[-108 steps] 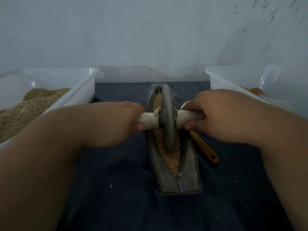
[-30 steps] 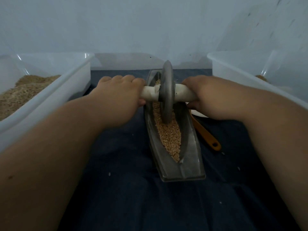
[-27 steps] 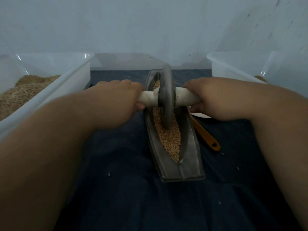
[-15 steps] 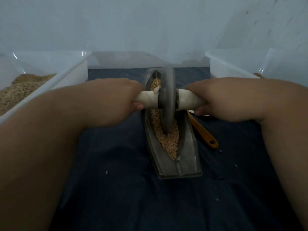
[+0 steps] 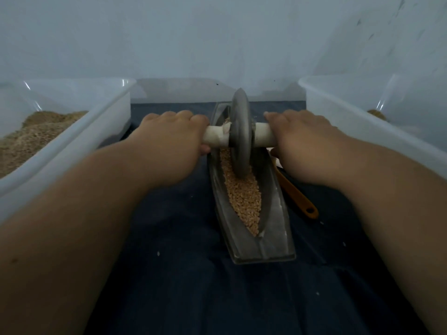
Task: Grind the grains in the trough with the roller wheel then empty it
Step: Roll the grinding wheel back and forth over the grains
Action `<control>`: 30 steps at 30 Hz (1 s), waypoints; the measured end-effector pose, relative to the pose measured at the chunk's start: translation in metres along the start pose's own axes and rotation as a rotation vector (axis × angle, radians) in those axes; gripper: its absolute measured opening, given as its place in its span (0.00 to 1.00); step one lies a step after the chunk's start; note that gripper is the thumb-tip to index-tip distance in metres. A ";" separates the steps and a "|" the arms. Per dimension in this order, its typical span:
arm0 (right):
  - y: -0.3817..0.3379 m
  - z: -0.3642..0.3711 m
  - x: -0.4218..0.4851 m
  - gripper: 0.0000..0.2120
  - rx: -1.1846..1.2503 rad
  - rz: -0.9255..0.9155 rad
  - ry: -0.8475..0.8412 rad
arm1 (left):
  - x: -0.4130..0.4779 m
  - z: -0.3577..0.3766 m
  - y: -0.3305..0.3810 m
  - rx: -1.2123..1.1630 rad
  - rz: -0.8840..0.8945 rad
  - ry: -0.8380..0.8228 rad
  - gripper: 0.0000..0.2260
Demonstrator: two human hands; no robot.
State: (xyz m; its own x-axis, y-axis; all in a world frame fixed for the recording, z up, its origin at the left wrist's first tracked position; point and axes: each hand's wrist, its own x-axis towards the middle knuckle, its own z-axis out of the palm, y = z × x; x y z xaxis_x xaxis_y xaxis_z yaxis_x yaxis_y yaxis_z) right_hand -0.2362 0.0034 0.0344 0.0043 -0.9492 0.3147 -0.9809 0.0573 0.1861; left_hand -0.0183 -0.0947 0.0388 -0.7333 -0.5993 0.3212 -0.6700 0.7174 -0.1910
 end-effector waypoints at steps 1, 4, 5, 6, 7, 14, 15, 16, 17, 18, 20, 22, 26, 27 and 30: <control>-0.003 -0.008 -0.007 0.22 -0.022 -0.037 -0.011 | -0.003 -0.006 -0.001 -0.042 0.011 -0.067 0.16; -0.013 -0.032 -0.025 0.09 -0.058 -0.097 -0.071 | -0.013 -0.025 -0.003 -0.124 0.061 -0.249 0.15; -0.015 -0.038 -0.029 0.06 -0.071 -0.102 -0.101 | -0.016 -0.030 -0.002 -0.131 0.078 -0.278 0.15; -0.016 -0.042 -0.032 0.07 -0.081 -0.102 -0.132 | -0.018 -0.035 -0.001 -0.136 0.089 -0.296 0.15; -0.016 -0.044 -0.033 0.09 -0.089 -0.104 -0.161 | -0.020 -0.038 0.002 -0.138 0.093 -0.303 0.16; -0.008 -0.020 -0.014 0.07 0.049 -0.042 -0.051 | -0.010 -0.021 0.001 -0.099 0.029 -0.196 0.15; -0.008 -0.014 -0.010 0.09 0.076 -0.027 -0.022 | -0.007 -0.015 0.001 -0.066 0.007 -0.147 0.15; -0.008 -0.009 -0.006 0.13 0.099 -0.008 0.003 | -0.004 -0.009 0.001 -0.025 -0.015 -0.092 0.14; -0.009 -0.004 -0.001 0.18 0.115 0.014 0.024 | -0.001 -0.003 0.002 0.013 -0.031 -0.036 0.14; -0.009 0.000 0.003 0.22 0.120 0.034 0.039 | 0.001 0.002 0.003 0.048 -0.042 0.013 0.15; -0.010 0.004 0.008 0.25 0.117 0.065 0.059 | 0.005 0.009 0.005 0.105 -0.062 0.081 0.17; -0.010 0.005 0.009 0.22 0.120 0.071 0.064 | 0.007 0.011 0.006 0.124 -0.067 0.109 0.18; -0.008 -0.012 -0.001 0.11 0.058 0.009 0.021 | 0.002 0.005 0.001 0.034 0.005 0.050 0.15; -0.008 -0.019 -0.005 0.08 0.040 -0.018 -0.008 | -0.001 0.001 -0.002 -0.012 0.030 0.001 0.13; -0.009 -0.040 -0.018 0.06 0.002 -0.095 -0.109 | -0.009 -0.019 -0.006 -0.154 0.065 -0.207 0.17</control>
State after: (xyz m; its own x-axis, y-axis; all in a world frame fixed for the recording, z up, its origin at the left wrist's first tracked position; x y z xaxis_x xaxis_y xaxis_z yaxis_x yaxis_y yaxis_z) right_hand -0.2193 0.0324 0.0639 0.0759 -0.9783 0.1927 -0.9775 -0.0348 0.2082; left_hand -0.0050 -0.0869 0.0545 -0.7931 -0.5985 0.1134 -0.6065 0.7931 -0.0561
